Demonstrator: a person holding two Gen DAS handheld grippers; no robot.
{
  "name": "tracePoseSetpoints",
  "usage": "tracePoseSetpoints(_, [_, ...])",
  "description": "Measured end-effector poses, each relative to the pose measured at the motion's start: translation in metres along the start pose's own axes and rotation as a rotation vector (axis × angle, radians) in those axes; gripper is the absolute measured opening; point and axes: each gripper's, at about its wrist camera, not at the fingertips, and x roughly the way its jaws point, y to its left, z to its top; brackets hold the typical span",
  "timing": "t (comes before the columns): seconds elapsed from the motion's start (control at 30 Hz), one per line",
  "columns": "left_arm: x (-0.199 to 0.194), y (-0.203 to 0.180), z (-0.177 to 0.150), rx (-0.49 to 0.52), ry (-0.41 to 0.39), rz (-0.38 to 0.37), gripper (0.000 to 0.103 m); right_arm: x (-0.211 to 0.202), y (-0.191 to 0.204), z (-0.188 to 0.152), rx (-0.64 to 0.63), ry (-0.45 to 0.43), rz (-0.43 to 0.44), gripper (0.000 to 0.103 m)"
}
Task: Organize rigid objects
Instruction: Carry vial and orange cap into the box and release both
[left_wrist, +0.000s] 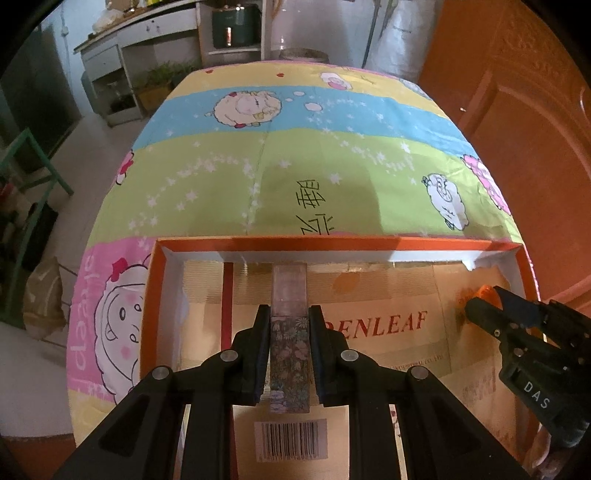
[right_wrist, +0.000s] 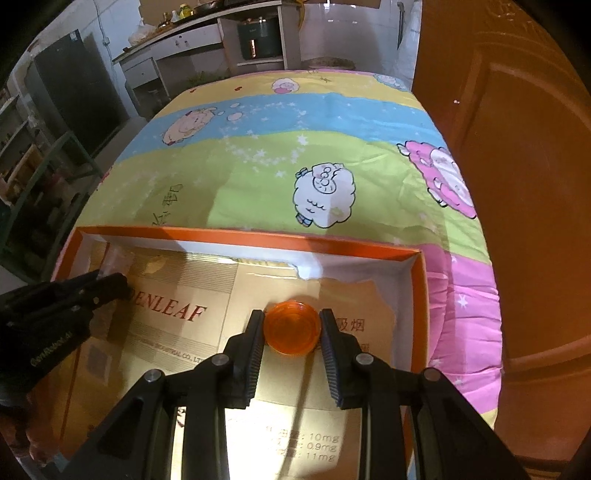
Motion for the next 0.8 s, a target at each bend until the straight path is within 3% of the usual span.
tracePoseSetpoints(0.17, [0.001,-0.002,-0.002,0.03,-0.038,0.02,0.021,0.001,-0.001,-0.001,-0.004,-0.015,-0.01,0.033])
tracePoseSetpoints(0.33, [0.001,-0.008,-0.006,0.094,-0.07,0.04,0.022,0.001,-0.001,-0.002,0.002,-0.02,-0.008,0.054])
tracePoseSetpoints(0.4, [0.001,-0.005,-0.006,0.085,-0.067,0.023,0.024,0.001,0.0,-0.002,0.008,-0.025,-0.016,0.054])
tracePoseSetpoints(0.53, [0.001,0.001,-0.008,0.067,-0.066,0.049,0.051,-0.004,-0.001,-0.005,0.024,-0.038,-0.016,0.054])
tracePoseSetpoints(0.8, [-0.006,0.003,-0.012,0.083,-0.09,0.072,0.056,-0.028,0.002,-0.018,0.02,-0.091,-0.01,0.054])
